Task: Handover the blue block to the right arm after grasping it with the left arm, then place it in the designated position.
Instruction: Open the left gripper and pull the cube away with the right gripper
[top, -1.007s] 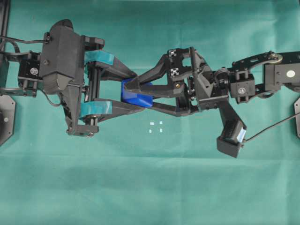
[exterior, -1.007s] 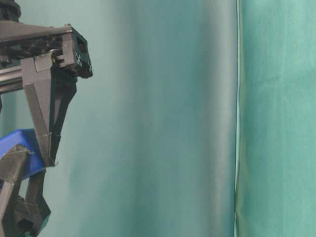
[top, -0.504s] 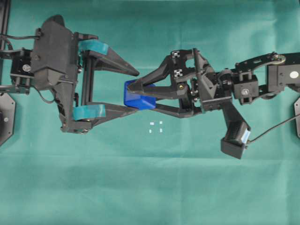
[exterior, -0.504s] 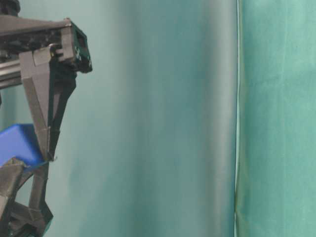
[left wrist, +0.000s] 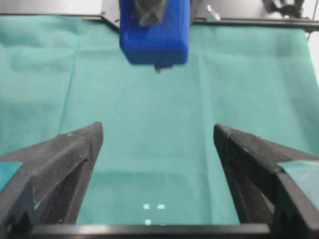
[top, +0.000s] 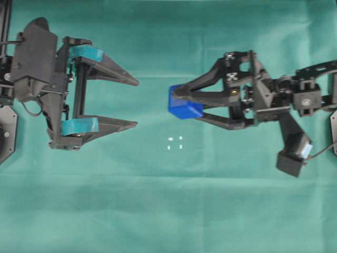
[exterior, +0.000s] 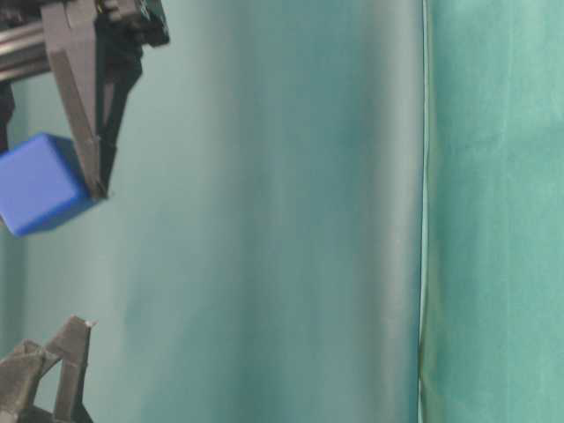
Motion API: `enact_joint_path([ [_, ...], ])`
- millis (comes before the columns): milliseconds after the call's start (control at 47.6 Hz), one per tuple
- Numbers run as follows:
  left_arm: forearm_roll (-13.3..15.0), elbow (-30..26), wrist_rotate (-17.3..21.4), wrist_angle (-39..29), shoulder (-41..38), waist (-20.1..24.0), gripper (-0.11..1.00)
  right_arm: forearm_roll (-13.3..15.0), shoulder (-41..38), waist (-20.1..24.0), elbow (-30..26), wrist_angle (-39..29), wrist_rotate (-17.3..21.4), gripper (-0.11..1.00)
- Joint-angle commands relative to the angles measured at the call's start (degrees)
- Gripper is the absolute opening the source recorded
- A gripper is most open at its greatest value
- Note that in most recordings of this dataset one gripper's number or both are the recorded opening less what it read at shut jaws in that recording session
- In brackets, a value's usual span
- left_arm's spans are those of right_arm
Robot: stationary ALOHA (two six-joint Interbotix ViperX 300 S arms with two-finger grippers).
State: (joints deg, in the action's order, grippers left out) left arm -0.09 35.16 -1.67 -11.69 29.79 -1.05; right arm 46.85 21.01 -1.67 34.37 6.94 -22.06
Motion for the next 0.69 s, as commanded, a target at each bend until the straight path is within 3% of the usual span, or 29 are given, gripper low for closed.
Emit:
enact_joint_path([
  [0,0.1,-0.8,0.1,0.3,0.4,-0.2,1.0,-0.3,1.5,0.2,-0.4,0.0,0.4,0.62],
  [252,0.1,-1.2,0.1,0.2,-0.2,-0.2,1.0,-0.4,1.2,0.3,-0.6,-0.5,0.6,0.62],
  [378,0.1,-1.3,0.2,0.3,-0.2,-0.2,1.0,-1.3,1.2,0.4,-0.6,-0.5,2.9,0.62],
  [462,0.1,-1.3,0.2,0.3,-0.2,-0.2,1.0,-2.8,1.2,0.4,-0.7,-0.5,6.3,0.62],
  [672,0.1,-1.3,0.3,0.3,-0.3,-0.2,1.0,-9.5,1.2,0.4,-0.7,-0.5,21.1,0.62],
])
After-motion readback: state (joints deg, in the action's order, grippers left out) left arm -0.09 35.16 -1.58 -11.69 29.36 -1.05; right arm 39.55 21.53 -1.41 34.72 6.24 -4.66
